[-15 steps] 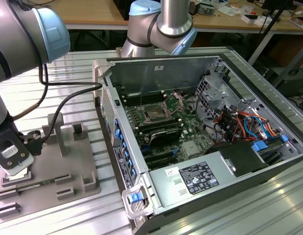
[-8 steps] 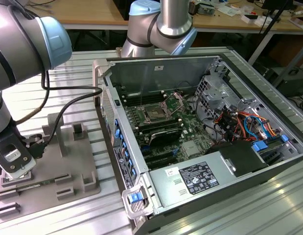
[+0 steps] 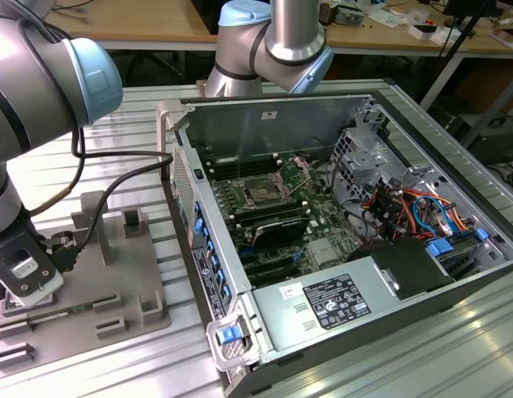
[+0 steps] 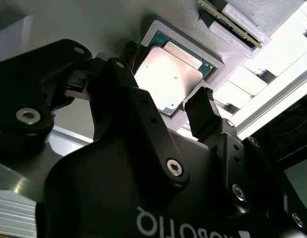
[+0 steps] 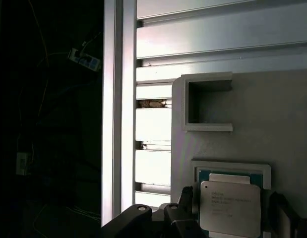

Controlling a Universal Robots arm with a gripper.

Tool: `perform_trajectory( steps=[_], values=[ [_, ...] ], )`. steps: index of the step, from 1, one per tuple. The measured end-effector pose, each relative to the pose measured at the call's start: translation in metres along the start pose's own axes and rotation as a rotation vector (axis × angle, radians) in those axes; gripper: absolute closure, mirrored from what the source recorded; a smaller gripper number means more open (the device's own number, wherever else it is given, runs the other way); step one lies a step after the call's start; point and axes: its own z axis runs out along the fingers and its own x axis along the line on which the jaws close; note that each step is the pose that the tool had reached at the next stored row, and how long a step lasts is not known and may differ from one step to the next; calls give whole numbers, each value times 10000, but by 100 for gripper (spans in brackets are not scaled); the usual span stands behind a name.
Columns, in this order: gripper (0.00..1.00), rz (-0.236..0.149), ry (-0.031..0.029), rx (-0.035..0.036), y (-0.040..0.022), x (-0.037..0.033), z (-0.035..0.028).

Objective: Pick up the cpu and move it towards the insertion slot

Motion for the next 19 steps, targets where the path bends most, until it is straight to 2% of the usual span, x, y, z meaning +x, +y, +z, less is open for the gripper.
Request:
perform_trajectory(
  steps=[3,4,8,11,19],
  values=[
    [33,0,-2,-1,0,-1,2],
    [41,0,-2,-1,0,-1,2],
    [41,0,-2,-1,0,-1,2],
    [45,0,-2,0,0,0,2],
    [45,0,-4,9,1,-1,-19]
  ],
)
